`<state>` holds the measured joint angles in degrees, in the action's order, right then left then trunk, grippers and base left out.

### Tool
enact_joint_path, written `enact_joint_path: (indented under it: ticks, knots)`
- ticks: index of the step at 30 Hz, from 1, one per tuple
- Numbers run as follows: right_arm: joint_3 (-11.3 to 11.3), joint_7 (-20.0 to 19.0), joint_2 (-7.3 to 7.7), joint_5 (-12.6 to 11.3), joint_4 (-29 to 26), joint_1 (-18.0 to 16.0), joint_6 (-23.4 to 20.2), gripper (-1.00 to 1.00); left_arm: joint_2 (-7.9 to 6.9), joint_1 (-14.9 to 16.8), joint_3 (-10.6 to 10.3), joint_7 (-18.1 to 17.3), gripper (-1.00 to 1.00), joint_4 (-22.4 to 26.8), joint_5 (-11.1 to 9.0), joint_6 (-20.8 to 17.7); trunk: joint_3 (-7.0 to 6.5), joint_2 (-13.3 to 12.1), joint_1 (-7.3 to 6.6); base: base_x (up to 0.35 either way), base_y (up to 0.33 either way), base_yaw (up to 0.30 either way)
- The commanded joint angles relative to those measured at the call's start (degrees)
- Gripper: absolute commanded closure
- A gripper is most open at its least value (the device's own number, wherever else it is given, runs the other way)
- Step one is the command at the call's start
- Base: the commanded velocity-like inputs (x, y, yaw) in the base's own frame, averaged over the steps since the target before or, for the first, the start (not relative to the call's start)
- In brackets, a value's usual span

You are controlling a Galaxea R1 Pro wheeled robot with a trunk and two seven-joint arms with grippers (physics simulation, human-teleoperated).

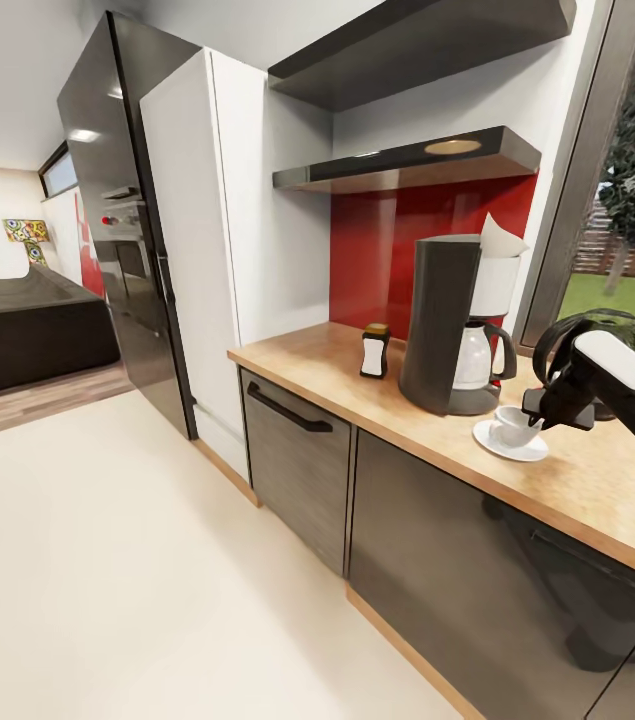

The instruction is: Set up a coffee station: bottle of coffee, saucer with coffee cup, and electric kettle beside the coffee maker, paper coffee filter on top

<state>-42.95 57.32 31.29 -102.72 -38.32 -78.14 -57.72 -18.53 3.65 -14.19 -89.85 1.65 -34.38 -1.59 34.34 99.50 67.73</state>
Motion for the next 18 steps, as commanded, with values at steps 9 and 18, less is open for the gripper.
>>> enact_joint_path:
  ticks: [9, 18]
  knots:
    - [-0.38, 0.42, 0.08, -0.63, -0.09, 0.00, -0.21, 1.00, -0.02, 0.05, -0.49, -0.15, -1.00, 0.02, -0.43, -0.17, 0.09, 0.02, 0.01, 0.000, 0.000, 0.000]
    - [-0.38, 0.42, 0.09, -0.63, -0.09, 0.00, -0.22, -1.00, -0.02, 0.05, -0.49, -0.15, -1.00, 0.02, -0.43, -0.17, 0.09, 0.02, 0.01, 0.000, 0.000, 0.000]
